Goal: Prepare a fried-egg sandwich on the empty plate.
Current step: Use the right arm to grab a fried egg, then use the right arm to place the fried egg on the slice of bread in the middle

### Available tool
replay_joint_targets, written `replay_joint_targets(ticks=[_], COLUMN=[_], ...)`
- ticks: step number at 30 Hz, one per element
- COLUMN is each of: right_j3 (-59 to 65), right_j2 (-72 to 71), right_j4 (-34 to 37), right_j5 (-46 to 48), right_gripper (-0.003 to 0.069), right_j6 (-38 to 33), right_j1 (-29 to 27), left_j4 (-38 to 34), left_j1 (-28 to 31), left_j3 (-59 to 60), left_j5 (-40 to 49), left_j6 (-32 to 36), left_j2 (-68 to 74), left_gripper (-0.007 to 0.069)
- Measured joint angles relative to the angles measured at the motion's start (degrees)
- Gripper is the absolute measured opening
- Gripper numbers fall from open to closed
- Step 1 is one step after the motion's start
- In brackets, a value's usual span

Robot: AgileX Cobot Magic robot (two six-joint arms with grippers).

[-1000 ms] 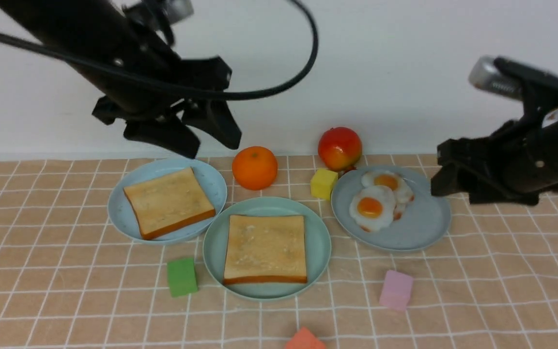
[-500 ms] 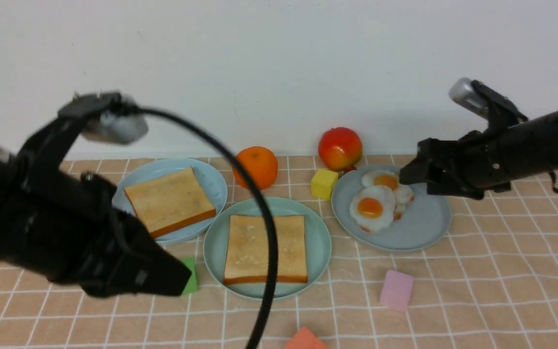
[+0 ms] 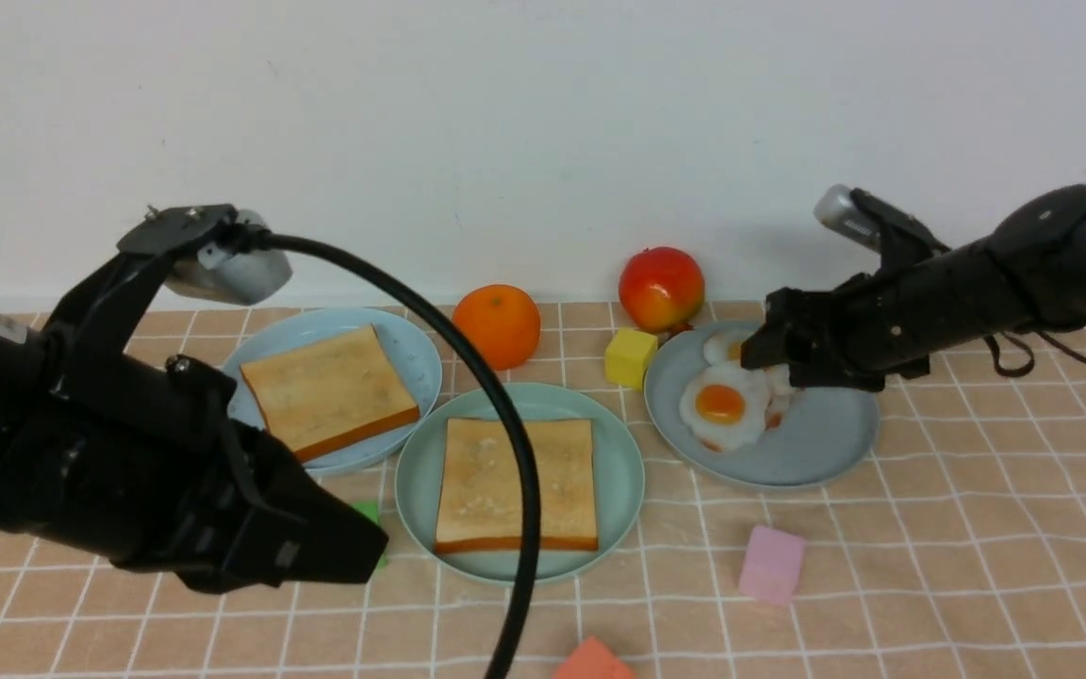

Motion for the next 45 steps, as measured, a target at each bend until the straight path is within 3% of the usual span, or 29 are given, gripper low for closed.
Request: replay_joint_targets(ticks=[7,12,13,16,18,37,40,45], right_j3=[-0.4,-0.5,-0.5,-0.5,-0.5,-0.4,-0.4,-0.4], right_j2=[2.1,2.7,2.7,2.8,2.8,-4.3,-4.3,-4.3], right_j4=[2.8,3.5,3.5,3.4,3.2,2.4,2.5,3.1], right_j5=[-0.1,0.5,0.5,1.7,1.9,6.4,8.3,8.1], right_gripper=[0.0393,0.0191,0.0183,0.0043,0.0011,0.0008,0.0008,0.0008], right_j6=[-0.1,0.8,0.8,2.3,2.6,2.6,2.6,1.5], right_j1=[-0.1,-0.2,-0.2,-0.2,-0.2,-1.3,0.5,8.8], left_j4=[0.0,0.0,0.0,0.0,0.0,0.2,1.1,2.2], left_j1=[0.0,0.0,0.0,0.0,0.0,0.0,0.0,0.0], left_j3=[0.0,0.0,0.0,0.0,0.0,0.0,0.0,0.0], left_j5=[-0.2,-0.2,-0.2,-0.2,-0.2,-0.2,-0.2,-0.4], left_j6=[0.0,-0.7,-0.7,-1.1,-1.1,-1.1,-1.1,-1.6], left_j2=[0.0,0.0,0.0,0.0,0.0,0.0,0.0,0.0], left_gripper=[-0.0012,-0.0010,-0.0010,-0.0006,-0.0004,0.0011,0.0014,0.0018])
